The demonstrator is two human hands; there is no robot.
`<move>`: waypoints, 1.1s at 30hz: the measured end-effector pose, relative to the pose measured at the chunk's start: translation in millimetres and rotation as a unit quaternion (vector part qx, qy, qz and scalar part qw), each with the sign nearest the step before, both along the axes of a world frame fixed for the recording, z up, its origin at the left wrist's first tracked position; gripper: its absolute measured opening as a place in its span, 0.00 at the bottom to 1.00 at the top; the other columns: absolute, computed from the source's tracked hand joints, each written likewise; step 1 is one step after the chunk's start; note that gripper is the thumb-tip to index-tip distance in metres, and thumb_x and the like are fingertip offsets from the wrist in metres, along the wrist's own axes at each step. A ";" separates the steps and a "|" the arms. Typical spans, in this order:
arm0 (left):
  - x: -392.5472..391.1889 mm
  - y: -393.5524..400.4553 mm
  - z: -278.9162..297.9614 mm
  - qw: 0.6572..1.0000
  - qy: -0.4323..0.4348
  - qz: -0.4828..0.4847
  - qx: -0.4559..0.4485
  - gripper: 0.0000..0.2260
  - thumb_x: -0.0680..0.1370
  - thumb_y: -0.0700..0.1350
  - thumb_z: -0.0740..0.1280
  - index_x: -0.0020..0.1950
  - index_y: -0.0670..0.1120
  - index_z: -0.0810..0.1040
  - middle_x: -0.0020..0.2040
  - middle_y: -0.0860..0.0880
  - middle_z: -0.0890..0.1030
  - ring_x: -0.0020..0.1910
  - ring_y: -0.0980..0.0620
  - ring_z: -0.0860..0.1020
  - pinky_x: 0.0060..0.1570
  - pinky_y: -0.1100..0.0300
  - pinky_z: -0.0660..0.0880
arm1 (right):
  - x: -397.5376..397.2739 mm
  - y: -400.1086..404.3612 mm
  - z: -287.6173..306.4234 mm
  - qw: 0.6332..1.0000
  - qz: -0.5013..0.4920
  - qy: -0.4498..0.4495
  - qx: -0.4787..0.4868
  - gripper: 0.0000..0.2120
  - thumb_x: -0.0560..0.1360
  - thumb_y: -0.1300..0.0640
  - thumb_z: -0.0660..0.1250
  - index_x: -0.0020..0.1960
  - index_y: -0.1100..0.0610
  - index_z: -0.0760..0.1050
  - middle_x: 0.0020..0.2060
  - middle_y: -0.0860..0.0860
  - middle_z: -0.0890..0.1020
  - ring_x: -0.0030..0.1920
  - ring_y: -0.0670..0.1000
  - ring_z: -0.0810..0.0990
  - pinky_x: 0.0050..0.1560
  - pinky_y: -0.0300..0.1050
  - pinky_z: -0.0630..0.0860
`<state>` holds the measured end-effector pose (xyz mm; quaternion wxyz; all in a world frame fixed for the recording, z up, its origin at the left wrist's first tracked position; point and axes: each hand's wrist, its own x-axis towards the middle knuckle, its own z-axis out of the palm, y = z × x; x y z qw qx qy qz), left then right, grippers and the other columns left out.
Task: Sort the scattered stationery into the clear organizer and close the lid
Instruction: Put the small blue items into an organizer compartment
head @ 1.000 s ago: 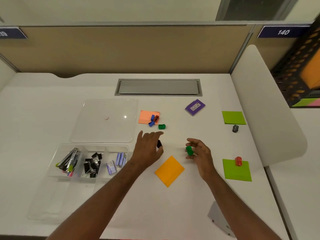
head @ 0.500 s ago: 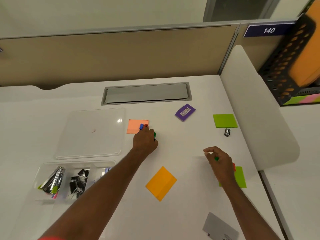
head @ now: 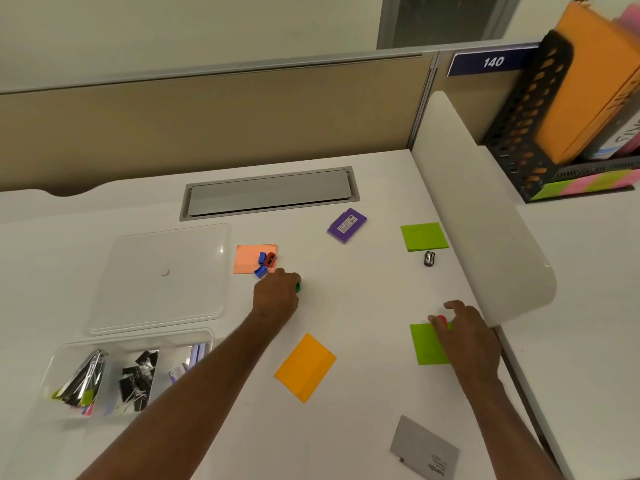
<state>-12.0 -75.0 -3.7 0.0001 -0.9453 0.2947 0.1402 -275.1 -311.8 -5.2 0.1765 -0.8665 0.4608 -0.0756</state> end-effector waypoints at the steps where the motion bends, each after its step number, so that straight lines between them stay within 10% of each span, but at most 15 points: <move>1: -3.5 1.4 0.6 1.000 0.007 -0.001 -0.012 0.16 0.79 0.44 0.66 0.67 0.49 0.76 0.57 0.47 0.79 0.53 0.47 0.79 0.48 0.59 0.76 | 0.6 1.9 -1.5 1.000 0.005 0.010 0.002 0.15 0.75 0.46 0.69 0.59 0.51 0.76 0.49 0.54 0.80 0.46 0.59 0.81 0.43 0.51 0.78; 14: -47.8 26.2 21.4 0.983 0.063 -0.016 -0.173 0.17 0.76 0.51 0.71 0.65 0.57 0.77 0.54 0.53 0.80 0.48 0.56 0.74 0.45 0.64 0.67 | 20.2 34.9 17.7 0.992 0.054 -0.091 0.064 0.05 0.76 0.53 0.70 0.52 0.51 0.78 0.44 0.50 0.79 0.43 0.54 0.79 0.43 0.47 0.75; 23: -75.1 73.8 48.6 0.900 0.231 0.075 -0.363 0.16 0.72 0.49 0.77 0.58 0.57 0.83 0.46 0.56 0.85 0.36 0.70 0.77 0.42 0.69 0.69 | 49.3 88.3 32.9 0.968 0.121 -0.184 0.117 0.05 0.74 0.50 0.72 0.48 0.45 0.77 0.37 0.42 0.80 0.36 0.41 0.77 0.35 0.40 0.71; 33: -64.8 191.0 54.3 0.860 0.242 0.144 -0.425 0.15 0.71 0.48 0.78 0.55 0.62 0.83 0.44 0.57 0.85 0.30 0.62 0.75 0.33 0.62 0.76 | 83.9 167.7 51.6 0.939 0.198 -0.209 0.187 0.05 0.75 0.52 0.73 0.49 0.46 0.79 0.40 0.44 0.82 0.42 0.45 0.80 0.39 0.38 0.71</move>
